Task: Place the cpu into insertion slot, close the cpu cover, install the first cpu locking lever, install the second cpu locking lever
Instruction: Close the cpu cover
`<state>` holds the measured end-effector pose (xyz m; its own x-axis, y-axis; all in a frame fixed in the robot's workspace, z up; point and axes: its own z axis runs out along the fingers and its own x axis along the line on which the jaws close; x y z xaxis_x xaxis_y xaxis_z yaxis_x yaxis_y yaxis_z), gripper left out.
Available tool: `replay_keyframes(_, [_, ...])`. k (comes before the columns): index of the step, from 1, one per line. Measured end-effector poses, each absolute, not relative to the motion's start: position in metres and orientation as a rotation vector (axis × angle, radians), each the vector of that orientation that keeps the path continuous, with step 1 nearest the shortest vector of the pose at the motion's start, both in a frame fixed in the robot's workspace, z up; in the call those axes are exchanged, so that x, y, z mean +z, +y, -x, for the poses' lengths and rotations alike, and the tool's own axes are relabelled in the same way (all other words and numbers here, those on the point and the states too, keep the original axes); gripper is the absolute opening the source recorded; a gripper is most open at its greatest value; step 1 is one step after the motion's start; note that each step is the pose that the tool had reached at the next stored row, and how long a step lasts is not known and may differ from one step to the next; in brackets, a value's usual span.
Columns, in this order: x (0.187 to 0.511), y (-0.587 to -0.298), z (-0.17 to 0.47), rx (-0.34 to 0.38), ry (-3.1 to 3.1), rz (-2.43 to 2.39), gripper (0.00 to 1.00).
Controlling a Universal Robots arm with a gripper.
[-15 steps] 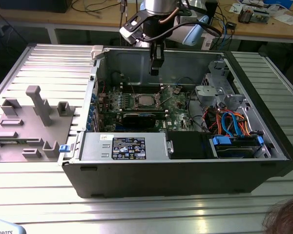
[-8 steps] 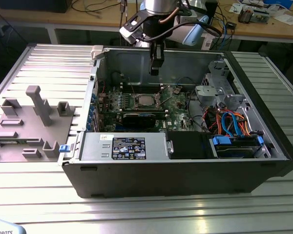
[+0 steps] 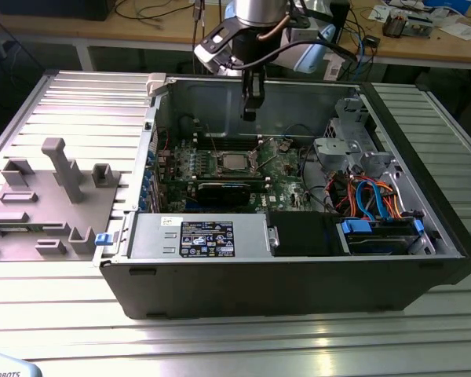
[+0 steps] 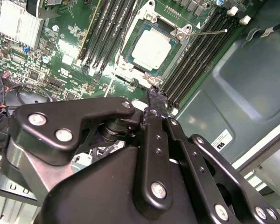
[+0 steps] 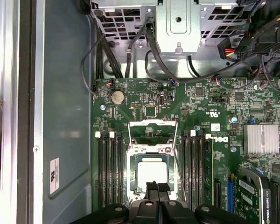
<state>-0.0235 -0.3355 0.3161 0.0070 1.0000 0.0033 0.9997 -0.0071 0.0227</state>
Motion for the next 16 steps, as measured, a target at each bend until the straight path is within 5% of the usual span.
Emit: replay_keyframes(16, [0.3092,-0.3355,0.0223,0.027,2.205,-2.220,0.11])
